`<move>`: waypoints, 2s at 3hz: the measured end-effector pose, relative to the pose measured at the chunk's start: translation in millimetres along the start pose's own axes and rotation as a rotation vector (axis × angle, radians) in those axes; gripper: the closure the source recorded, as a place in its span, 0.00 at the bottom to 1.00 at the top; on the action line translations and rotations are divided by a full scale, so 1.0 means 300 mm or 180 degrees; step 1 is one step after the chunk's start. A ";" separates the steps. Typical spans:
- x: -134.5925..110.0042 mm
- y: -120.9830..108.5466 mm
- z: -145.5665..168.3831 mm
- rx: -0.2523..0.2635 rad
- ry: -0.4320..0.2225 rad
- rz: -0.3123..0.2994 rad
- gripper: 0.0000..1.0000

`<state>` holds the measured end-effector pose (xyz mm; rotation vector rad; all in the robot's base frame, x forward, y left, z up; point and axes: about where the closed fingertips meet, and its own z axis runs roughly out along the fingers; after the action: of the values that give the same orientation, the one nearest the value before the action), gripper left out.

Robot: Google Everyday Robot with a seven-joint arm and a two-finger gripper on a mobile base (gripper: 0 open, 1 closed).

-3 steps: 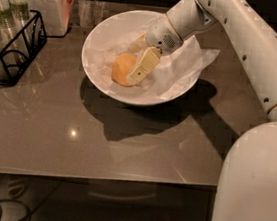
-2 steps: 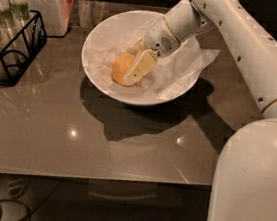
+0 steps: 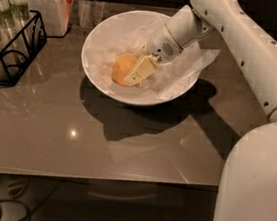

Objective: Pick orange from white bowl

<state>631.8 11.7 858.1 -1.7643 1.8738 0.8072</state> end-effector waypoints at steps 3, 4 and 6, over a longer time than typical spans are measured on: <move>0.014 0.002 -0.022 0.0141 -0.0018 0.0065 1.00; 0.021 0.001 -0.033 0.0210 -0.0061 0.0084 1.00; -0.050 0.021 -0.162 0.0519 -0.0499 -0.0115 1.00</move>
Offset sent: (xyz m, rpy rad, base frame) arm -0.0045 -0.0138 0.0025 -0.0049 -0.0233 -0.0534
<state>630.4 -10.1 904.4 -1.5838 1.7485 0.7347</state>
